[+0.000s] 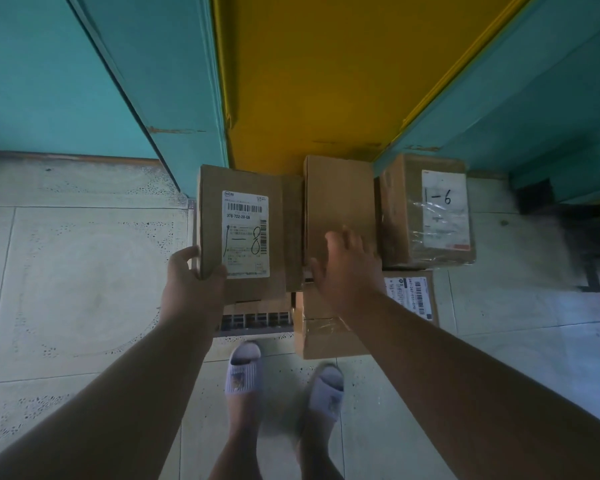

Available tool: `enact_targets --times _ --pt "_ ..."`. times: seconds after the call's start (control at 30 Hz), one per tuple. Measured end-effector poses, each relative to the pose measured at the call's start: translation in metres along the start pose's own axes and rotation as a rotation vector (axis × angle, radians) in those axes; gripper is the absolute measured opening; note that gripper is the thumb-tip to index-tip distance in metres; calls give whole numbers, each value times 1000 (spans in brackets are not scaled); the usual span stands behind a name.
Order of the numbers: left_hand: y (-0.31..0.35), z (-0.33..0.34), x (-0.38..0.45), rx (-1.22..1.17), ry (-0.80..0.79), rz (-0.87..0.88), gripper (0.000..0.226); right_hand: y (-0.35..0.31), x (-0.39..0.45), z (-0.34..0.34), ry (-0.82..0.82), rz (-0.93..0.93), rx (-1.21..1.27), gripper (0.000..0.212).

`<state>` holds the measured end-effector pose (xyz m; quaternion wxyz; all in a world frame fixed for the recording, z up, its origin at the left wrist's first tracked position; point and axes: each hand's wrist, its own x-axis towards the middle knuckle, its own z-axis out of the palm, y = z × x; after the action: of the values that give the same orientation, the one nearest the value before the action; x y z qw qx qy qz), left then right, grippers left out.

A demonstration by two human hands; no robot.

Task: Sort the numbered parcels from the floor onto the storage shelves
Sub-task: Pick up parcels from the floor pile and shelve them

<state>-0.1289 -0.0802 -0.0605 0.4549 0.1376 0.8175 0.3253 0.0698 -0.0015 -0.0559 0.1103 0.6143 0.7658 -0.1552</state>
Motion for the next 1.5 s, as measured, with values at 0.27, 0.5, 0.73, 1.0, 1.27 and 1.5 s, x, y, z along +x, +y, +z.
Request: enact_targets --times 0.27,0.5,0.73,1.0,1.27,1.5 --pt "17 22 11 383 -15 177 62 15 1 0 -48 226 77 47" --pt "20 36 -4 736 147 400 76 14 2 7 -15 349 214 50" --pt "12 48 -10 903 -95 622 57 14 -4 -3 145 361 346 48" --pt "28 49 -13 818 -158 591 47 13 -14 -22 332 330 553 59" --pt "67 73 -29 333 -519 316 34 28 -2 -45 237 529 1110 30" --pt "86 85 -36 74 -564 137 64 20 -2 -54 -147 518 1506 29"
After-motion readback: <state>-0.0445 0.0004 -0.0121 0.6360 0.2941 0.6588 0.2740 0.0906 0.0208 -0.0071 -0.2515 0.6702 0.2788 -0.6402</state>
